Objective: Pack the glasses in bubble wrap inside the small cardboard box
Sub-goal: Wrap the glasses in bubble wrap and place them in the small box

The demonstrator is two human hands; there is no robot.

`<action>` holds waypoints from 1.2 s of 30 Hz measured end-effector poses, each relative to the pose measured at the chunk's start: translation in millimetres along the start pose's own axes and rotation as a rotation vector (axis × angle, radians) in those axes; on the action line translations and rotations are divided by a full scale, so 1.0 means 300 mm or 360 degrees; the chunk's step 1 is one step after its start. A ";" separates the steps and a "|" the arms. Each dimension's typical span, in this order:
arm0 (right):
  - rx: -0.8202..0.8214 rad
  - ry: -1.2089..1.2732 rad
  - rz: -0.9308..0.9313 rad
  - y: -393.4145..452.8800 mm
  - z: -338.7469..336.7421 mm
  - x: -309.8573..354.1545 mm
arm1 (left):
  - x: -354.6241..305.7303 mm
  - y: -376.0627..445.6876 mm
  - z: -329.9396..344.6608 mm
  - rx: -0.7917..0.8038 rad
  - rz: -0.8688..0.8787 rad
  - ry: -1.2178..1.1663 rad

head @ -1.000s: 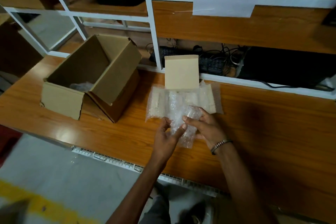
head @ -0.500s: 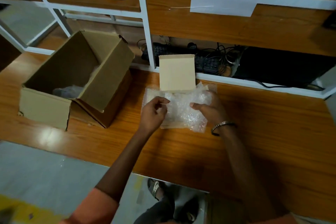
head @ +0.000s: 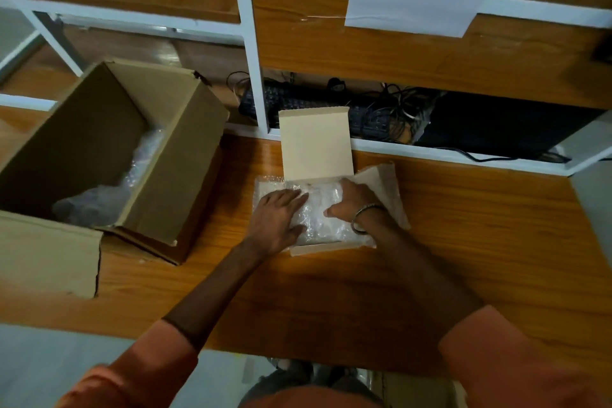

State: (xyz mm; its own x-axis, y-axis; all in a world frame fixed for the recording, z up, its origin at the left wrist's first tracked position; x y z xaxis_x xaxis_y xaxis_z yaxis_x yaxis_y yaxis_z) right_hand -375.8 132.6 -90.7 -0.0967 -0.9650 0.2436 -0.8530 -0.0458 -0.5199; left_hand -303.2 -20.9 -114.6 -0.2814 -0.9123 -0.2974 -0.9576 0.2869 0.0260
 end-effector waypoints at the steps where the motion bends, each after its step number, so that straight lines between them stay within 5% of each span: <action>1: -0.0034 -0.0049 -0.0011 -0.004 0.012 0.013 | 0.002 -0.005 -0.001 -0.0022 0.0016 -0.0009; 13: -0.0191 -0.0224 -0.0114 -0.160 -0.001 0.051 | -0.005 -0.009 -0.003 -0.0108 0.0009 -0.0116; 30: -0.0029 -0.0584 -0.0509 -0.085 0.116 0.041 | -0.044 -0.026 -0.005 -0.0220 -0.0171 -0.0018; 33: -0.0122 -0.0312 -0.0655 -0.135 0.085 0.017 | -0.021 -0.130 -0.084 -0.0622 -0.0508 -0.0127; 36: -0.0774 0.0130 -0.0625 -0.222 -0.080 -0.095 | 0.078 -0.275 -0.099 -0.0846 -0.1123 -0.0628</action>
State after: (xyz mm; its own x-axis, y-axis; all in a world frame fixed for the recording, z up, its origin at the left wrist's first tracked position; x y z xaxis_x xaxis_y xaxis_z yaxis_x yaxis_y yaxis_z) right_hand -328.8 169.3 -43.3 0.2489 -0.8764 0.4122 -0.9666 -0.2518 0.0482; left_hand -232.5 -74.6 -95.4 0.3171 -0.6323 -0.7068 -0.8284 -0.5476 0.1182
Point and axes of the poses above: each hand's wrist, its own y-axis towards the middle knuckle, its own z-axis out of the palm, x = y × z, the point moved 10 cm from there along y, towards the middle knuckle, and after that the axes turned 10 degrees about z, right-handed, at the moved point
